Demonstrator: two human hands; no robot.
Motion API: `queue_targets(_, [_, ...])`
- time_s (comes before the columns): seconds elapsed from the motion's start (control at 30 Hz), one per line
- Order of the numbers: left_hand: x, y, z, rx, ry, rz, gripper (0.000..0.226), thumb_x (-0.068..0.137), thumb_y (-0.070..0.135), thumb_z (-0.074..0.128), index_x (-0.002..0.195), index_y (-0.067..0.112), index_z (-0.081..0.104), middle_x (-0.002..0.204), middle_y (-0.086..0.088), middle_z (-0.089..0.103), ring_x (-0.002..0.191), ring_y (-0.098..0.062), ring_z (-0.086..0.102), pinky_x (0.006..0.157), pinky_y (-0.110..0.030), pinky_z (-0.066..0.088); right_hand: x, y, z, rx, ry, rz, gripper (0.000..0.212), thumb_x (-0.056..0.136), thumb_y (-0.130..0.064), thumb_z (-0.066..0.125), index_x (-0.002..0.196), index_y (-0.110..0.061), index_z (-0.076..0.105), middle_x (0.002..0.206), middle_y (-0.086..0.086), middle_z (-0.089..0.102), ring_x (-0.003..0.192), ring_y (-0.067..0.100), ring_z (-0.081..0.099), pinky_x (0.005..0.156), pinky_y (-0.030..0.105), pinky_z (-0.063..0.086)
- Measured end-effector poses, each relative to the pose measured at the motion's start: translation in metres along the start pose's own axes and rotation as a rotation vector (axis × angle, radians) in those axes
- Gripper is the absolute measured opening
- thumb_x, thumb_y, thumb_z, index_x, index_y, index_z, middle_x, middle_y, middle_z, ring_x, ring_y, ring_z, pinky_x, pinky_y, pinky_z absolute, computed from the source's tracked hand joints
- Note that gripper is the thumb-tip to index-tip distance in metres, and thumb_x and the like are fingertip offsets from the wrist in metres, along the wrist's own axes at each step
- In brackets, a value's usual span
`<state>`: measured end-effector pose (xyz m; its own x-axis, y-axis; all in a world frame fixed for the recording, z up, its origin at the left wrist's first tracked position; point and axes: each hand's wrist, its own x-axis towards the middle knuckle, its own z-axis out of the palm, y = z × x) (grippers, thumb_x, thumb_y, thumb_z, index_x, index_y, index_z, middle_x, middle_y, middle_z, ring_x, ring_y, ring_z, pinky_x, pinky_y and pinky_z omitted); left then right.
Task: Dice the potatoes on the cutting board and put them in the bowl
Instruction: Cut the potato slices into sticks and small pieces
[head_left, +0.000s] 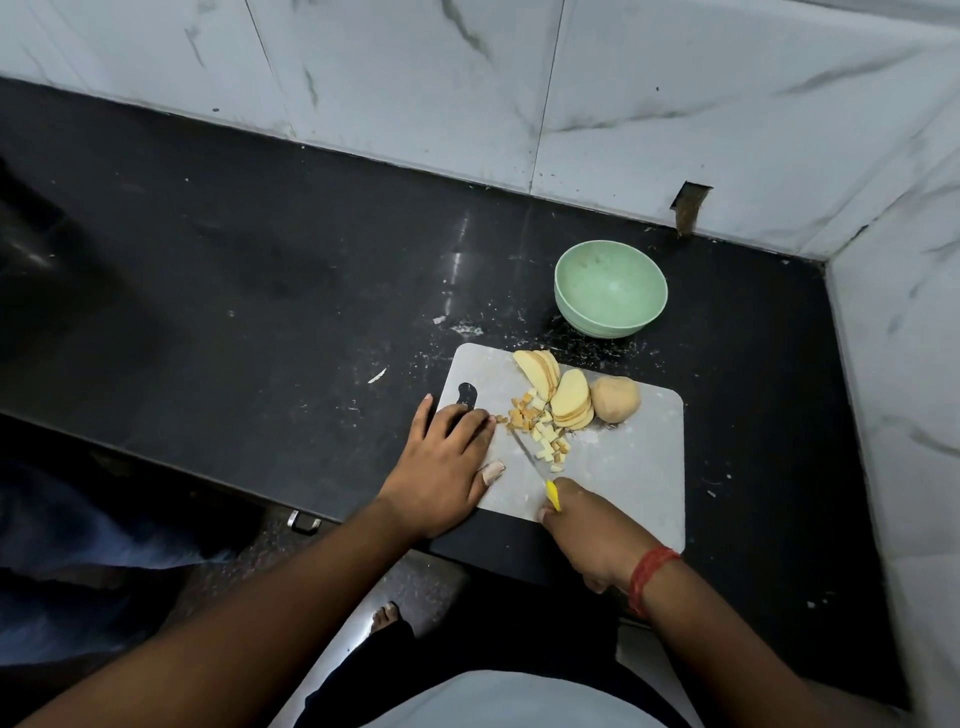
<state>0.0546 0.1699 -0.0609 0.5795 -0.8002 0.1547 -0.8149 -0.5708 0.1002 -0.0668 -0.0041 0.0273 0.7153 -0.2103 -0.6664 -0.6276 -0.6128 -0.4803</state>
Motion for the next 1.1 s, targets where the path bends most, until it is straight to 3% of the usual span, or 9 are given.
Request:
queue_targets(0.07, [0.004, 0.002, -0.001, -0.001, -0.030, 0.048, 0.062, 0.107, 0.054, 0.031, 0.149, 0.014, 0.052, 0.147, -0.002, 0.050, 0.137, -0.030, 0.043, 0.121, -0.065, 0.020, -0.005, 0.005, -0.008, 0.171, 0.034, 0.021, 0.011, 0.100, -0.027, 0.039, 0.101, -0.017, 0.044, 0.076, 0.007, 0.048, 0.055, 0.020, 0.044, 0.044, 0.023, 0.033])
queue_targets(0.17, [0.013, 0.007, -0.004, -0.043, -0.075, 0.099, 0.063, 0.106, 0.055, 0.030, 0.151, 0.016, 0.049, 0.153, -0.002, 0.047, 0.142, -0.030, 0.039, 0.121, -0.064, 0.019, -0.006, 0.013, -0.018, 0.314, 0.120, 0.029, 0.012, 0.100, -0.030, 0.039, 0.093, -0.022, 0.045, 0.075, 0.007, 0.048, 0.053, 0.020, 0.042, 0.041, 0.022, 0.032])
queue_targets(0.27, [0.036, 0.010, -0.015, -0.155, -0.059, 0.034, 0.062, 0.102, 0.049, 0.028, 0.151, 0.016, 0.049, 0.151, -0.006, 0.048, 0.140, -0.029, 0.040, 0.125, -0.060, 0.015, -0.005, 0.017, -0.026, 0.393, 0.176, 0.025, 0.014, 0.100, -0.030, 0.040, 0.090, -0.022, 0.044, 0.077, 0.007, 0.049, 0.055, 0.019, 0.042, 0.041, 0.024, 0.032])
queue_targets(0.37, [0.065, 0.007, -0.026, -0.177, -0.054, -0.002, 0.064, 0.101, 0.047, 0.024, 0.152, 0.015, 0.046, 0.154, -0.012, 0.044, 0.143, -0.031, 0.038, 0.126, -0.056, 0.012, -0.003, 0.020, -0.028, 0.433, 0.200, 0.027, 0.014, 0.100, -0.030, 0.041, 0.093, -0.020, 0.045, 0.073, 0.006, 0.047, 0.053, 0.018, 0.040, 0.042, 0.025, 0.030])
queue_targets(0.47, [0.088, 0.004, -0.030, -0.134, -0.137, 0.047, 0.065, 0.101, 0.050, 0.023, 0.157, 0.021, 0.038, 0.165, -0.012, 0.029, 0.150, -0.030, 0.027, 0.127, -0.052, 0.007, -0.002, 0.023, -0.025, 0.419, 0.189, 0.066, 0.014, 0.098, -0.032, 0.040, 0.091, -0.022, 0.045, 0.083, 0.012, 0.057, 0.061, 0.023, 0.048, 0.044, 0.025, 0.033])
queue_targets(0.57, [0.098, 0.005, -0.029, -0.089, -0.182, 0.090, 0.055, 0.106, 0.042, 0.036, 0.157, 0.022, 0.039, 0.166, -0.011, 0.028, 0.149, -0.029, 0.030, 0.128, -0.050, 0.006, -0.003, 0.026, -0.022, 0.403, 0.184, 0.098, 0.013, 0.099, -0.031, 0.040, 0.093, -0.020, 0.044, 0.089, 0.016, 0.059, 0.061, 0.023, 0.048, 0.042, 0.024, 0.032])
queue_targets(0.73, [0.093, 0.005, -0.025, -0.075, -0.137, 0.102, 0.051, 0.102, 0.035, 0.047, 0.149, 0.014, 0.050, 0.154, -0.017, 0.043, 0.140, -0.034, 0.041, 0.125, -0.051, 0.020, -0.004, 0.030, -0.023, 0.398, 0.182, 0.106, 0.013, 0.101, -0.030, 0.041, 0.095, -0.019, 0.043, 0.080, 0.012, 0.052, 0.056, 0.020, 0.044, 0.039, 0.022, 0.032])
queue_targets(0.97, [0.088, 0.002, -0.027, -0.142, -0.094, 0.092, 0.056, 0.096, 0.038, 0.036, 0.137, 0.007, 0.058, 0.137, -0.019, 0.053, 0.121, -0.037, 0.052, 0.107, -0.050, 0.044, -0.003, 0.023, -0.025, 0.402, 0.156, 0.102, 0.012, 0.101, -0.030, 0.041, 0.096, -0.019, 0.044, 0.078, 0.009, 0.050, 0.054, 0.019, 0.043, 0.039, 0.023, 0.031])
queue_targets(1.1, [0.093, -0.005, -0.027, -0.153, -0.112, 0.130, 0.057, 0.095, 0.040, 0.037, 0.137, 0.007, 0.058, 0.138, -0.018, 0.052, 0.122, -0.036, 0.052, 0.106, -0.047, 0.046, 0.001, 0.023, -0.022, 0.372, 0.151, 0.091, 0.013, 0.100, -0.031, 0.041, 0.095, -0.020, 0.044, 0.083, 0.011, 0.054, 0.060, 0.022, 0.047, 0.042, 0.025, 0.033])
